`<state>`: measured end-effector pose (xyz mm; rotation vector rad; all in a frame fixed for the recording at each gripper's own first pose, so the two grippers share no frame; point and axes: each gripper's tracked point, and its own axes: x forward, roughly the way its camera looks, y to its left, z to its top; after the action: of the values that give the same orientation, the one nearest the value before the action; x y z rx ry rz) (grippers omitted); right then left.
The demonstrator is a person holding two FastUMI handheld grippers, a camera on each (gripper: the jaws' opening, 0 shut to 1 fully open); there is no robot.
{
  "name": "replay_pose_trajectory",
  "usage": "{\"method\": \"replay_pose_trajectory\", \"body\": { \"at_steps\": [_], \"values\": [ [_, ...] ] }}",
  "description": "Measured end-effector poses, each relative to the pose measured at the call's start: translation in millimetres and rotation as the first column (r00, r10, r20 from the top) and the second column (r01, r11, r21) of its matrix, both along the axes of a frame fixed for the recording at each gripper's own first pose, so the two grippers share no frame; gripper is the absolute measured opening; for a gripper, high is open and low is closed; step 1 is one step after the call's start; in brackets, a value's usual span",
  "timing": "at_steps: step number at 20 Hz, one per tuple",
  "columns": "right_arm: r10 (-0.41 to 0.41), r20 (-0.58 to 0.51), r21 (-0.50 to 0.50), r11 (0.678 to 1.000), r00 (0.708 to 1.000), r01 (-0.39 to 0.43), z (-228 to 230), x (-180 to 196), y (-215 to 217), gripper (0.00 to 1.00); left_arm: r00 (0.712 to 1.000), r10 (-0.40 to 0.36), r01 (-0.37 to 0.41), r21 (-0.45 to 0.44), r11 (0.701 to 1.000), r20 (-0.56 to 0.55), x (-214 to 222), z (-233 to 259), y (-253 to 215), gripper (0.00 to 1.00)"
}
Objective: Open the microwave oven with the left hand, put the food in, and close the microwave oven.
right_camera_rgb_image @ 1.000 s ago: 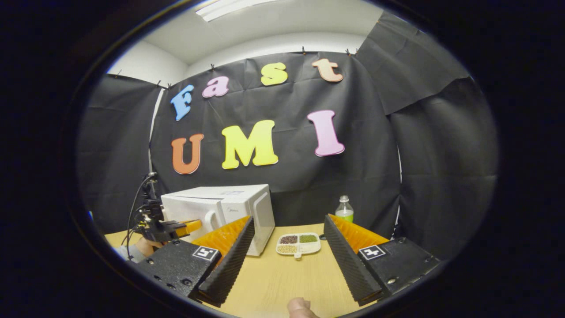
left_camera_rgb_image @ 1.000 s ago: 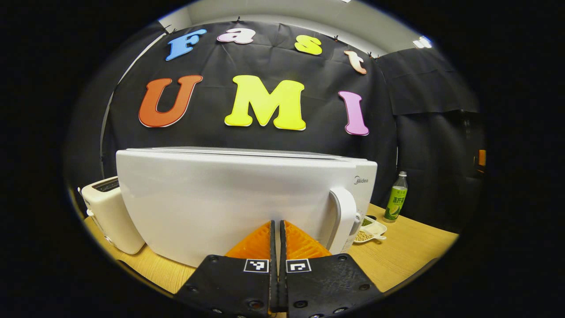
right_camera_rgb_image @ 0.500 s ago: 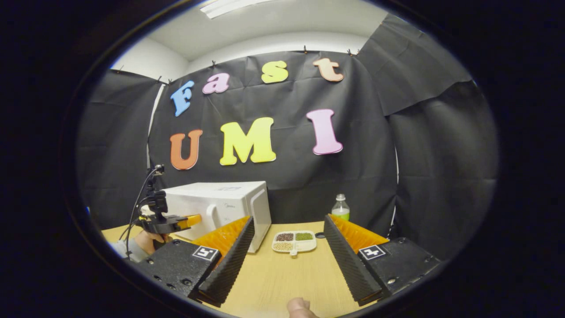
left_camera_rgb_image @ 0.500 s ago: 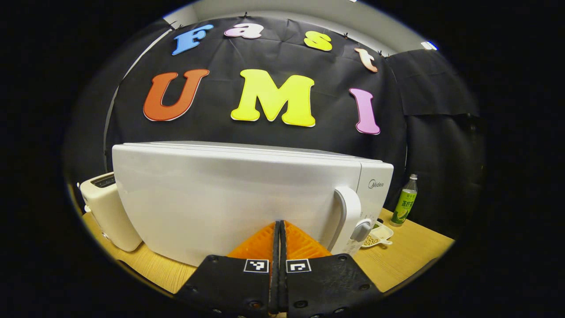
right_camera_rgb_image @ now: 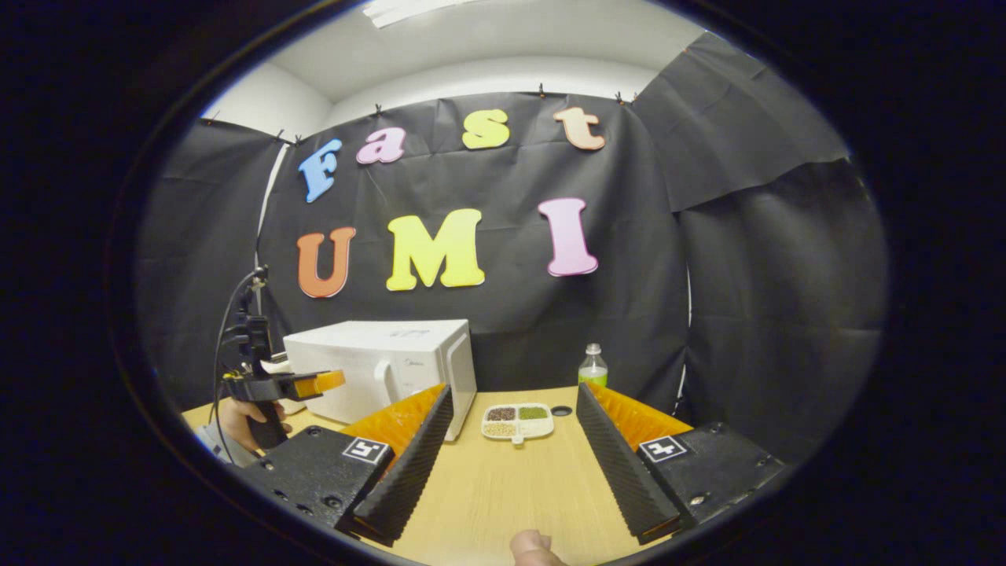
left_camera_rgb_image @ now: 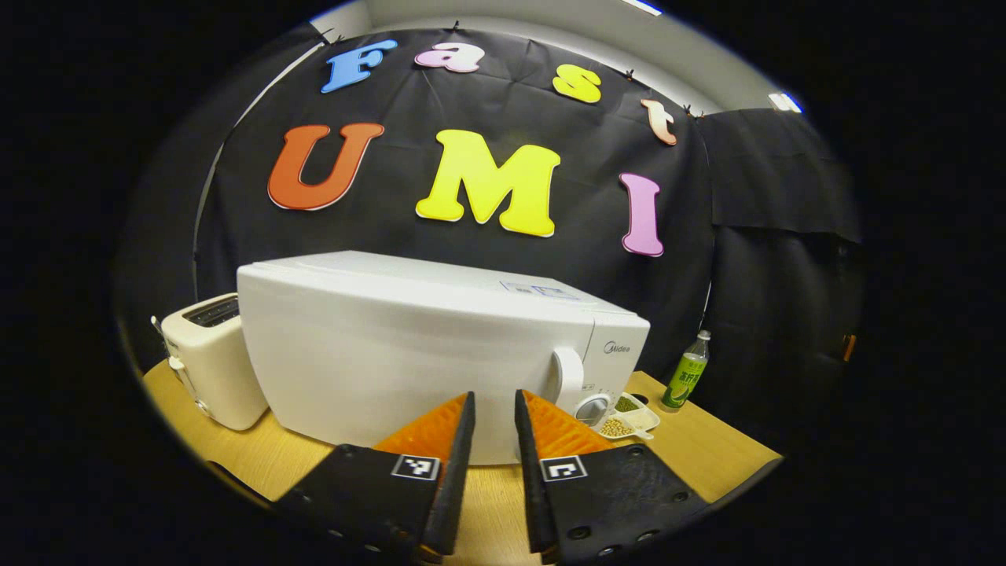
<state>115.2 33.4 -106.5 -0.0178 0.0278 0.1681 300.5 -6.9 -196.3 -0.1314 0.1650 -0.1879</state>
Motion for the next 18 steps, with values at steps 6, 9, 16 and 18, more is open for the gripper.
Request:
{"method": "replay_pose_trajectory", "body": {
  "at_steps": [6, 9, 16, 18],
  "values": [
    [-0.023, 0.041, 0.001, 1.0, 0.999, 0.023, 30.3, -32.3, 9.2, 0.92, 0.996, 0.058, -0.064, 0.099, 0.993, 0.065, -91.7, 71.5, 23.6, 0.95],
    [-0.029, 0.062, 0.027, 0.999, 0.998, 0.027, 52.4, -47.0, 12.0, 0.92, 0.991, 0.087, -0.098, 0.117, 0.988, 0.098, -140.9, 111.3, 36.5, 0.95],
    [-0.04, 0.157, 0.046, 0.998, 0.987, 0.034, 101.0, -87.1, 14.4, 1.0, 0.969, 0.189, -0.211, 0.141, 0.967, 0.157, -243.1, 163.9, 68.0, 0.95],
    [-0.029, 0.141, 0.034, 0.999, 0.99, 0.024, 97.8, -89.6, 21.7, 0.91, 0.965, 0.2, -0.223, 0.129, 0.966, 0.169, -263.4, 164.2, 68.7, 0.95]
  ]
}}
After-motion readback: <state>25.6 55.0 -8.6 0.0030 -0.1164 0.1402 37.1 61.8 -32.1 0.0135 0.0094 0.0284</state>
